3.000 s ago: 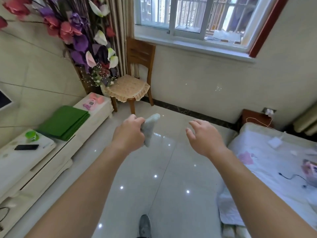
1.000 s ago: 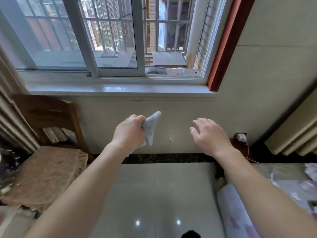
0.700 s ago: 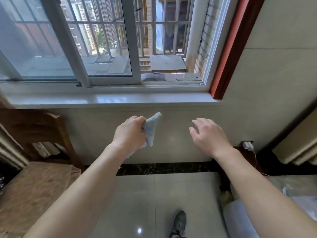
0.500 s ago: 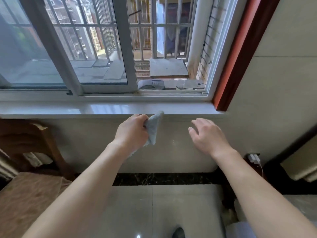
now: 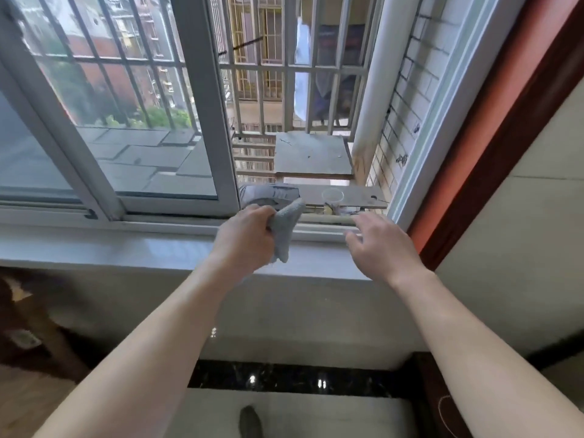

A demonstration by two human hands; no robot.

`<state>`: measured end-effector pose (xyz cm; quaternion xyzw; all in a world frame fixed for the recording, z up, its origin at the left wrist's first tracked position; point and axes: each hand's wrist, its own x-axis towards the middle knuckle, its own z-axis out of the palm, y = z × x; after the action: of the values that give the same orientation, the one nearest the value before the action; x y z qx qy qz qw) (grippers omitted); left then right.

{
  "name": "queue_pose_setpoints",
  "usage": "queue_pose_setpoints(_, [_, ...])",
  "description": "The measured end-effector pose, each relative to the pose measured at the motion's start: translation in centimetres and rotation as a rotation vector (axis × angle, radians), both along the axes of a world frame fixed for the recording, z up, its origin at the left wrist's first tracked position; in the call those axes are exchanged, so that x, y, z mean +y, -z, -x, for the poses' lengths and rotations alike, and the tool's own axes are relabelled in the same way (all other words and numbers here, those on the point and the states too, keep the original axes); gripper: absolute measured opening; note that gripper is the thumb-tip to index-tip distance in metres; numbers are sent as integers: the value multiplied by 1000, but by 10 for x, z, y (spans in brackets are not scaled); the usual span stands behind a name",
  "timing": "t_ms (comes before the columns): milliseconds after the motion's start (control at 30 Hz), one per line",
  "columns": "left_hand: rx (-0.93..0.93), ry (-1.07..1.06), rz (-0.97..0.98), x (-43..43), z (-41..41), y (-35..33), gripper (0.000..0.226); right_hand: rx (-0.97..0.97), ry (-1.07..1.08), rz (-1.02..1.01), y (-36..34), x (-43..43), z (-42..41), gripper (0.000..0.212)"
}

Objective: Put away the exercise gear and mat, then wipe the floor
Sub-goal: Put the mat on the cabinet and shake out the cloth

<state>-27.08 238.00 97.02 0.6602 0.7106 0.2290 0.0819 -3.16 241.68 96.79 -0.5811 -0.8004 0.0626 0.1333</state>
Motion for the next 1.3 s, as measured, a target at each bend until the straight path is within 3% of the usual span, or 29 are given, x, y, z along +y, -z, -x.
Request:
queue_pose_setpoints(433, [-35,179,-129,205,30,-27,7,-43,154,-85,-48,159,34,36])
queue_pose_setpoints(600, [-45,225,-163,258,24,-72,14,14,198,-180,-85,202,33,21])
queue_pose_setpoints(1000, [-54,122,-289,334,5,-146,20,182,72,-304,-156,306,32,41])
queue_pose_setpoints(1300, [-138,87,-299,360,11,-184,26,220,47,-326,-177,340,35,35])
